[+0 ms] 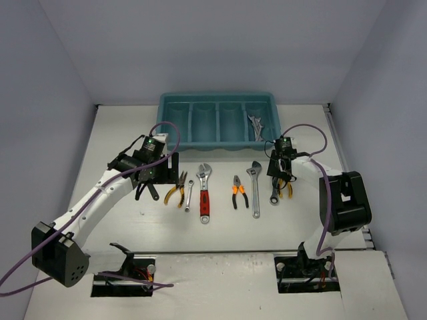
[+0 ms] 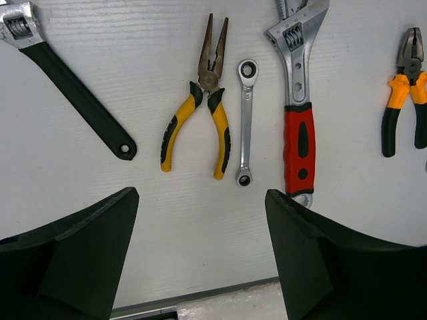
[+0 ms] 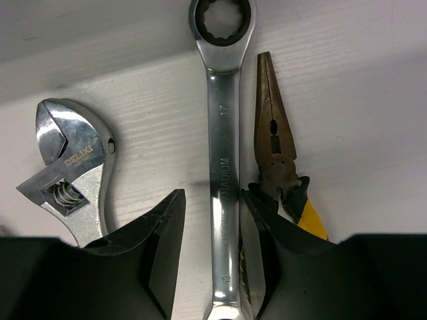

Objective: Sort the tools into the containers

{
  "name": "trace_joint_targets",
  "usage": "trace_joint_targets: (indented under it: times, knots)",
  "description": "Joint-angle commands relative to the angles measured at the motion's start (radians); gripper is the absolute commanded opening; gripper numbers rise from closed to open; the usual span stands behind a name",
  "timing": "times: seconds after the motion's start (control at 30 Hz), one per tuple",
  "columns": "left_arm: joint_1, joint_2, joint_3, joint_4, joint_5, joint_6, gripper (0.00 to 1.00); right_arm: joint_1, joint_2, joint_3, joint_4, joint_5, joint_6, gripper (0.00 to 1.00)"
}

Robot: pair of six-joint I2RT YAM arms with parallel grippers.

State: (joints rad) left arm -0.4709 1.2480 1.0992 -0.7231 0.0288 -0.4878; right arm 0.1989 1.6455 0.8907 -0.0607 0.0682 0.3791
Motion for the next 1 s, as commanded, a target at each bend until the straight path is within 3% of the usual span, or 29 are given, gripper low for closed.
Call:
trace_joint_targets:
  times: [0.0,0.5,0.73,0.97]
  knots:
    - [0.005,-0.014,0.010,0.016,0.000,-0.023,0.74,-0.010,-0.017,-0.004,0.002,0.032,0.029,0.36]
    - [0.005,-0.002,-0.001,0.016,0.008,-0.031,0.74,-0.008,0.080,0.001,-0.061,0.015,0.081,0.35]
    - [0.005,-0.008,-0.003,0.016,0.010,-0.028,0.74,0.019,0.101,-0.004,-0.122,0.032,0.109,0.02]
    - [0.003,-0.024,-0.011,0.016,0.014,-0.029,0.74,0.133,0.062,-0.074,-0.140,0.005,0.152,0.00]
